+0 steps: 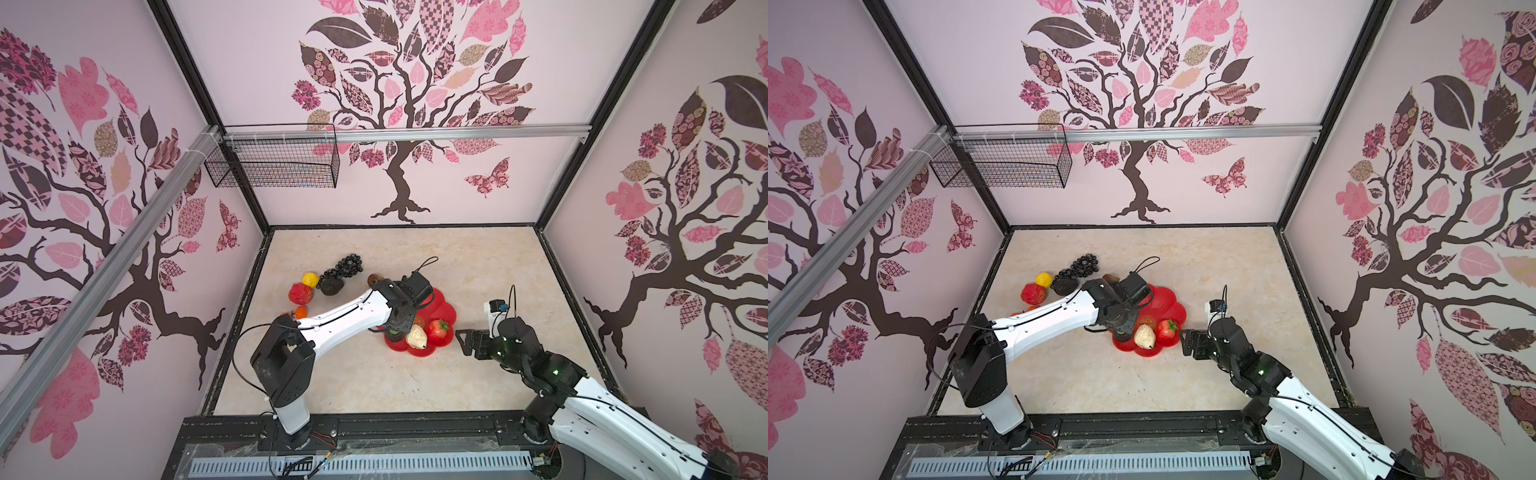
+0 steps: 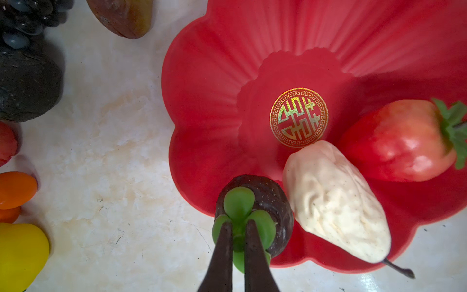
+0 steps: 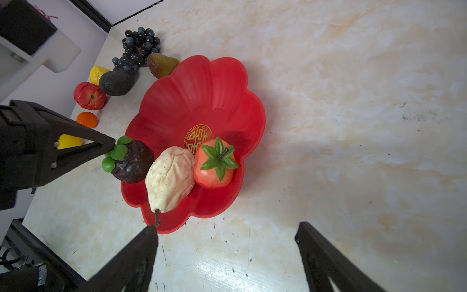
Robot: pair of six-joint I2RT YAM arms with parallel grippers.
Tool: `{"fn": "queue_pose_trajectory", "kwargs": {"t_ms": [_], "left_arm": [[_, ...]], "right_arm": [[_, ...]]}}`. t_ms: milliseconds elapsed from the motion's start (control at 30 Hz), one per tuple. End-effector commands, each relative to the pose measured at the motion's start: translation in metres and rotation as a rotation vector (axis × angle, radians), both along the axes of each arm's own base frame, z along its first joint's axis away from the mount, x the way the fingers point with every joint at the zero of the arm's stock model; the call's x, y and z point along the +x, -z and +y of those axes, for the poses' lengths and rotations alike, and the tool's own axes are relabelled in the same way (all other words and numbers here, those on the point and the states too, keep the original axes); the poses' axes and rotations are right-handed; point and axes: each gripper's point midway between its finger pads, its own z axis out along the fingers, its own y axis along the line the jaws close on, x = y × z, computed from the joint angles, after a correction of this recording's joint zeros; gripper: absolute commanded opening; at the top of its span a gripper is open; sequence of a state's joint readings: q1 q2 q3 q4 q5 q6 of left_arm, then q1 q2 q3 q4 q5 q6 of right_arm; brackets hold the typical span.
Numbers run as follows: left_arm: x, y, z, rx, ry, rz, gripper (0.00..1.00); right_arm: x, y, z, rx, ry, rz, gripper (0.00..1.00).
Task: Arrange fruit in a fruit bowl
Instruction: Place the fruit in the fruit bowl.
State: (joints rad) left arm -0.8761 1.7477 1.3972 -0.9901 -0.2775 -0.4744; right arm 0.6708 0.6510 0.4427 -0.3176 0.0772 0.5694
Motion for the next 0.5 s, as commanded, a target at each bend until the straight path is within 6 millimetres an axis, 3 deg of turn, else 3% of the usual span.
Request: {"fn": "queue_pose_trajectory", "kwargs": {"t_ms": [0, 233, 467], "left_arm": [[0.014, -0.010, -0.011, -0.016, -0.002, -0.052, 0.00], [0.018, 0.002, -0.014, 0.007, -0.002, -0.048, 0.02], [0.020, 0.003, -0.019, -0.004, 0.006, -0.050, 0.10]], "right_arm": [[-0.002, -0.001, -0.002, 0.004, 0.004, 0.004, 0.89], [-0.002, -0.001, -0.003, 0.004, 0.009, 0.002, 0.89], [-0.002, 0.000, -0.003, 0.003, 0.009, 0.003, 0.90]]}}
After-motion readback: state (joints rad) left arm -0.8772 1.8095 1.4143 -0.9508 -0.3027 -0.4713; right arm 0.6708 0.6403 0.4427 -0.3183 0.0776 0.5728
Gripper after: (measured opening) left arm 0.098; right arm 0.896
